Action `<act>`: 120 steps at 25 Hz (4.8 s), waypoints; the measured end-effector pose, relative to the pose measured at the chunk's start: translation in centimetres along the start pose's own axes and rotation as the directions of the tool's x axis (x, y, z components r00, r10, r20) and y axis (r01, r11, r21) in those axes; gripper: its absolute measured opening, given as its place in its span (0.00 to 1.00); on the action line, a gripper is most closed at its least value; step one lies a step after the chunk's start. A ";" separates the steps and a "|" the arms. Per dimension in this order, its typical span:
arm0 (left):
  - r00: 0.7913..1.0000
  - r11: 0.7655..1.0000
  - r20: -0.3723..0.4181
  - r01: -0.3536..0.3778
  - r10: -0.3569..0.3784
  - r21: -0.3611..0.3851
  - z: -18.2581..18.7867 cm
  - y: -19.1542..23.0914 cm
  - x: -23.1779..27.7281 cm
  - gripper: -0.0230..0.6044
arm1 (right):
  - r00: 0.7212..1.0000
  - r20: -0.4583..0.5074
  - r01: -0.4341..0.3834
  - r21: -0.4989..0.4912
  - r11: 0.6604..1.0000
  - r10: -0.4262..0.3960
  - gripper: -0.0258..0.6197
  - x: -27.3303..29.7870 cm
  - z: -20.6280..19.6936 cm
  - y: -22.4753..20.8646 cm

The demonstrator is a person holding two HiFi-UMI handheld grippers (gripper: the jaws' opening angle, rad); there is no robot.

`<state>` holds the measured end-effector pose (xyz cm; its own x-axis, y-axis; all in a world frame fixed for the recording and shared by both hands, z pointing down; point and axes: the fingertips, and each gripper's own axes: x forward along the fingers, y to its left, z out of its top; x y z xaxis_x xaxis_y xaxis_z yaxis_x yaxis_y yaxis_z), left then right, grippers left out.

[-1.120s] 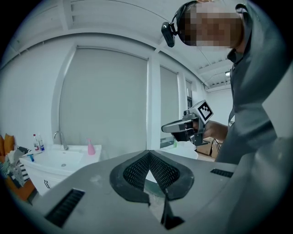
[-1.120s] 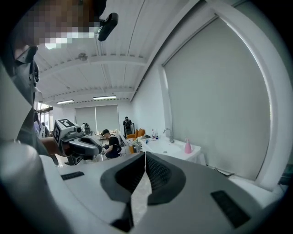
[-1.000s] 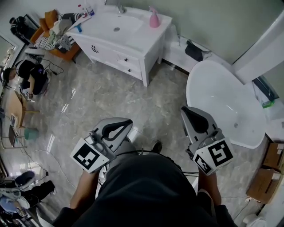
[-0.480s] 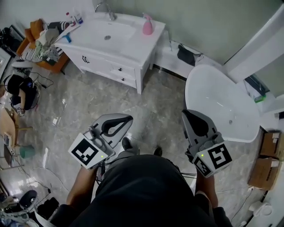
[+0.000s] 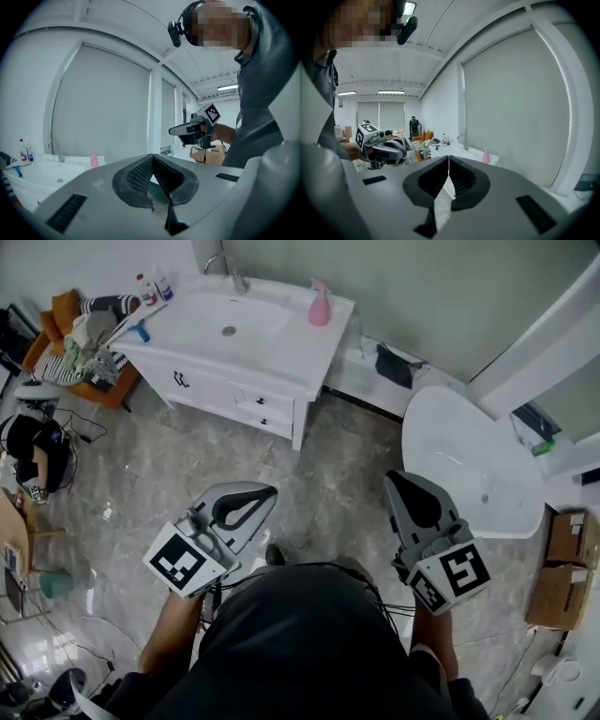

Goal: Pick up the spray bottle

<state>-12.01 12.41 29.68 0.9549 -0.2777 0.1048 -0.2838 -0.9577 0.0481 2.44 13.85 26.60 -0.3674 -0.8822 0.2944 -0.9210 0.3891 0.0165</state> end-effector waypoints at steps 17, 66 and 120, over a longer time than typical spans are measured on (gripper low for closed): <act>0.996 0.996 -0.032 -0.081 0.080 -0.023 -0.7 5.7 4.3 0.04 | 0.994 -0.044 -0.096 0.006 0.995 0.096 0.05 6.8 0.3 -5.5; 0.999 0.997 -0.037 -0.010 0.008 -0.078 0.4 25.0 9.5 0.04 | 0.996 -0.084 -0.020 0.021 1.000 0.022 0.06 24.9 4.8 -12.2; 0.999 0.993 -0.051 -0.019 0.013 -0.118 1.4 47.3 23.6 0.04 | 0.985 -0.169 -0.035 0.037 0.999 0.041 0.06 46.2 8.1 -28.4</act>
<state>-2.82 -39.56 33.02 0.9455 -0.2859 0.1559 -0.3101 -0.9366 0.1634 10.56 -40.14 31.99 -0.3778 -0.8082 0.4518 -0.9116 0.4100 -0.0289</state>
